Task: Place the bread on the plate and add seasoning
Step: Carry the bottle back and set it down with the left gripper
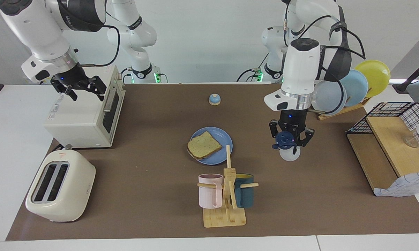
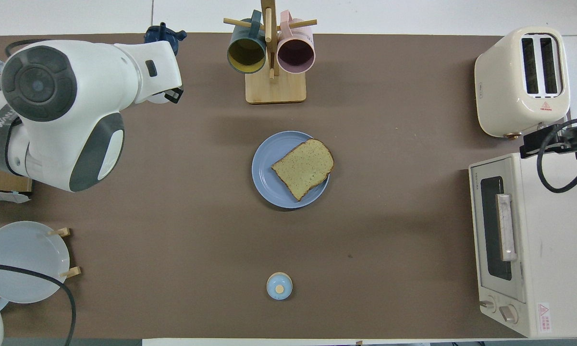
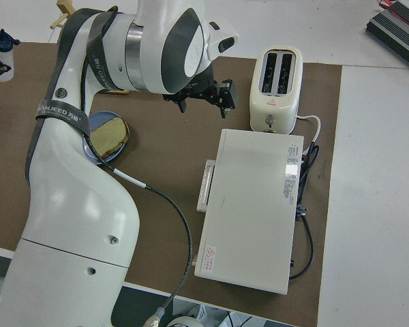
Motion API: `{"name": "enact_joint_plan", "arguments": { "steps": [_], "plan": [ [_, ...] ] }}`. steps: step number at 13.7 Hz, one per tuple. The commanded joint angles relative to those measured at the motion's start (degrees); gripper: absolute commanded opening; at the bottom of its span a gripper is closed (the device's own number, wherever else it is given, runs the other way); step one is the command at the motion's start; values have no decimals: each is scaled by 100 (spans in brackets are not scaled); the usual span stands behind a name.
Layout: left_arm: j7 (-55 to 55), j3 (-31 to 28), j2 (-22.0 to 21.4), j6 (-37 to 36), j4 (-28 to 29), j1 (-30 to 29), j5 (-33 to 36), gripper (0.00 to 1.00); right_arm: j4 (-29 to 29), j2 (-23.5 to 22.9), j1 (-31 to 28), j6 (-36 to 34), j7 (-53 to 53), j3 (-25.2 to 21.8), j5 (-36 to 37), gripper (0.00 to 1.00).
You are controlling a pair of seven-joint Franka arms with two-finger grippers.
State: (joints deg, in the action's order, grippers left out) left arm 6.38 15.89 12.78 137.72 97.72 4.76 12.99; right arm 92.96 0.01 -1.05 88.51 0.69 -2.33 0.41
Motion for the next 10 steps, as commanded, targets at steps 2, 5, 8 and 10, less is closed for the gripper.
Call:
{"name": "enact_joint_plan", "arguments": {
  "steps": [2, 5, 8, 10],
  "plan": [
    [-926, 11, 355, 1773, 432, -160, -482, 0, 82, 86, -44, 43, 106, 31, 12, 100],
    [-1025, 20, 795, 2301, 432, -344, -482, 0, 82, 86, -44, 43, 106, 31, 12, 100],
    [-946, 2, 1200, 2917, 458, -371, -482, 0, 82, 87, -44, 43, 106, 31, 12, 100],
    [-963, -7, 1349, 3075, 432, -397, -482, 0, 82, 87, -44, 43, 106, 31, 12, 100]
  ]
}}
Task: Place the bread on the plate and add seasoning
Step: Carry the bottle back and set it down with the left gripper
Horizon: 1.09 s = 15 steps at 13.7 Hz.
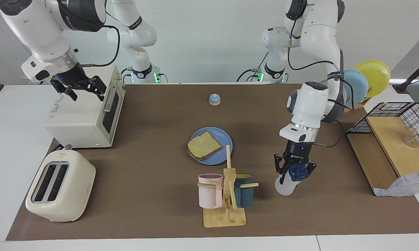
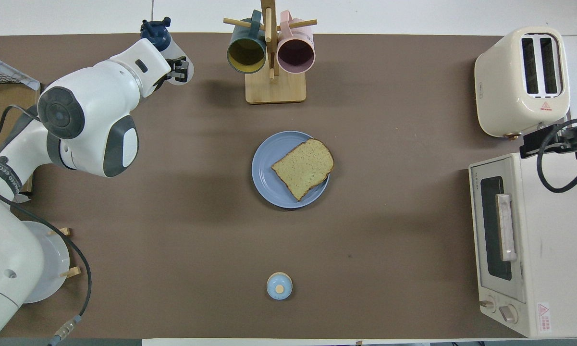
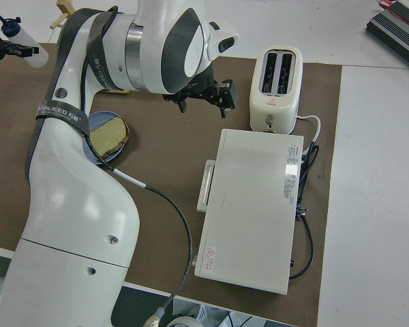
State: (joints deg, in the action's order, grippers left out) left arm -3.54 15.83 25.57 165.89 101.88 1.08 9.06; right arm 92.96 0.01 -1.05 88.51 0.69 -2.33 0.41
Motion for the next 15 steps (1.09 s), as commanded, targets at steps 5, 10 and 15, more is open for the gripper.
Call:
{"name": "enact_joint_plan", "arguments": {
  "steps": [5, 10, 15],
  "plan": [
    [56, -168, 669, 1191, -19, -99, 191, 0, 82, 87, -44, 43, 106, 31, 12, 100],
    [56, -221, 941, 1270, -116, -108, 474, 0, 82, 87, -35, 43, 106, 31, 12, 100],
    [56, -300, 950, 1262, -107, -100, 544, 10, 82, 78, -44, 43, 106, 31, 12, 100]
  ]
}}
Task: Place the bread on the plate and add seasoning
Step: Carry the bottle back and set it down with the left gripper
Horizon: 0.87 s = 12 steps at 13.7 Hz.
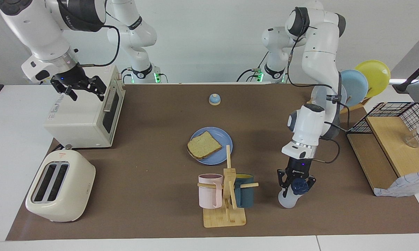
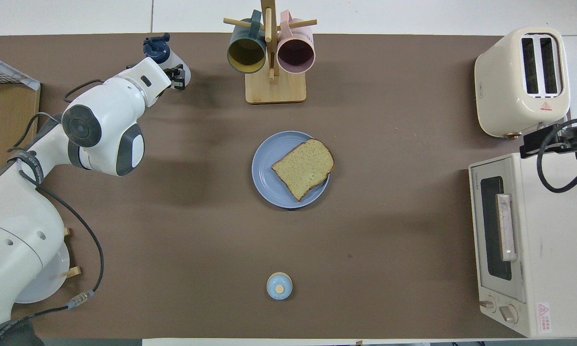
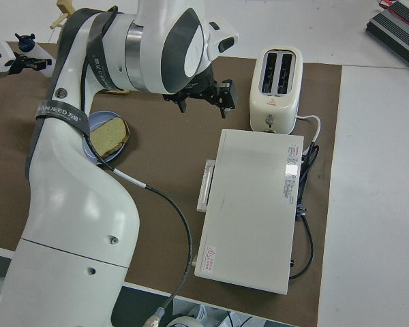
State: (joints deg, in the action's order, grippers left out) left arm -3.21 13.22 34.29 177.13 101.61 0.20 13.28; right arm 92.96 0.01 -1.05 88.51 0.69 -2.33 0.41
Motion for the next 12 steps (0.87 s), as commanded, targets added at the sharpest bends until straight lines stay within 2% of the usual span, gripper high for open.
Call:
{"name": "enact_joint_plan", "arguments": {
  "steps": [1, 2, 6, 9, 10, 11, 12],
  "plan": [
    [22, -30, 77, 138, -46, -20, 122, 22, 82, 78, -44, 43, 106, 31, 12, 100],
    [22, -30, 86, 138, -19, -12, 122, 28, 82, 78, -44, 43, 106, 31, 12, 100],
    [13, -30, 121, 138, -1, -29, 122, 44, 82, 78, -44, 43, 106, 31, 12, 100],
    [13, -39, 130, 129, 16, -29, 122, 69, 82, 86, -44, 43, 106, 31, 12, 100],
    [13, -30, 130, 129, 34, -29, 122, 80, 82, 87, -44, 43, 106, 31, 12, 100],
    [-13, -30, 130, 129, 34, -38, 122, 98, 82, 87, -44, 43, 106, 31, 12, 100],
    [-13, -30, 130, 129, 43, -47, 122, 100, 82, 87, -44, 43, 106, 31, 12, 100]
  ]
}}
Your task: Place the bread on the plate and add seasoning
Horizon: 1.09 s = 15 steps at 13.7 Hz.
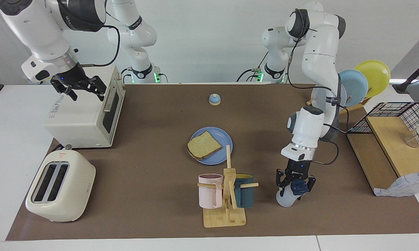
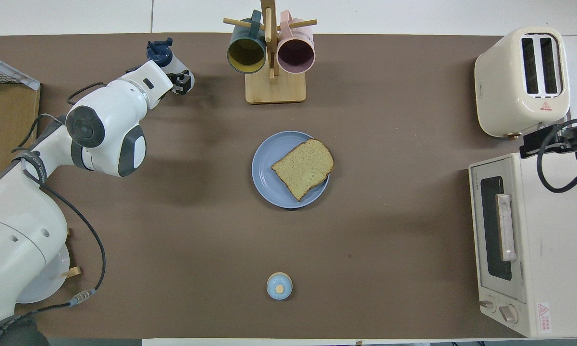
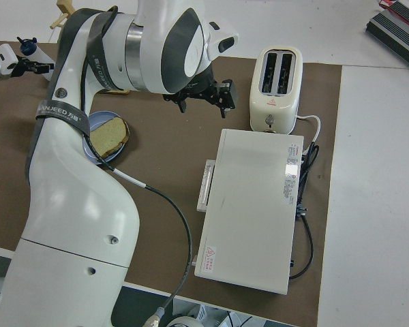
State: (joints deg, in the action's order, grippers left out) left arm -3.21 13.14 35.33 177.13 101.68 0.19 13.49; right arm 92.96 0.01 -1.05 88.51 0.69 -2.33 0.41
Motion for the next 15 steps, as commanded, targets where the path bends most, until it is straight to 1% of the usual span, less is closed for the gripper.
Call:
{"name": "enact_joint_plan", "arguments": {
  "steps": [1, 4, 6, 7, 8, 9, 10, 11, 12, 13, 15],
  "plan": [
    [-4, -22, 27, 129, 36, -54, 101, 100, 82, 78, -44, 43, 106, 31, 12, 100],
    [5, -22, 27, 146, 89, -116, 110, 100, 82, 87, -44, 43, 106, 31, 12, 100],
    [5, -22, -17, 320, 324, -125, 101, 100, 82, 87, -44, 34, 106, 31, 12, 100],
    [31, -22, -148, 609, 665, -212, 101, 100, 82, 87, -44, 34, 106, 31, 12, 100],
    [31, -22, -462, 751, 1052, -343, 110, 100, 82, 87, -35, 34, 106, 31, 12, 100],
    [74, -22, -796, 709, 1395, -388, 110, 100, 82, 87, -44, 34, 106, 31, 12, 100],
    [75, -14, -1191, 491, 1694, -406, 110, 100, 82, 87, -44, 34, 106, 31, 12, 100],
    [75, -5, -1587, 28, 1880, -337, 110, 100, 82, 87, -44, 34, 106, 31, 12, 100],
    [23, 30, -2017, -795, 1917, -153, 110, 100, 82, 87, -44, 34, 106, 31, 12, 100],
    [-47, 22, -2247, -1255, 1908, 75, 102, 100, 82, 87, -44, 34, 106, 31, 12, 100],
    [-354, 30, -2547, -1732, 1891, 374, 101, 100, 82, 87, -44, 34, 106, 31, 12, 100]
  ]
}}
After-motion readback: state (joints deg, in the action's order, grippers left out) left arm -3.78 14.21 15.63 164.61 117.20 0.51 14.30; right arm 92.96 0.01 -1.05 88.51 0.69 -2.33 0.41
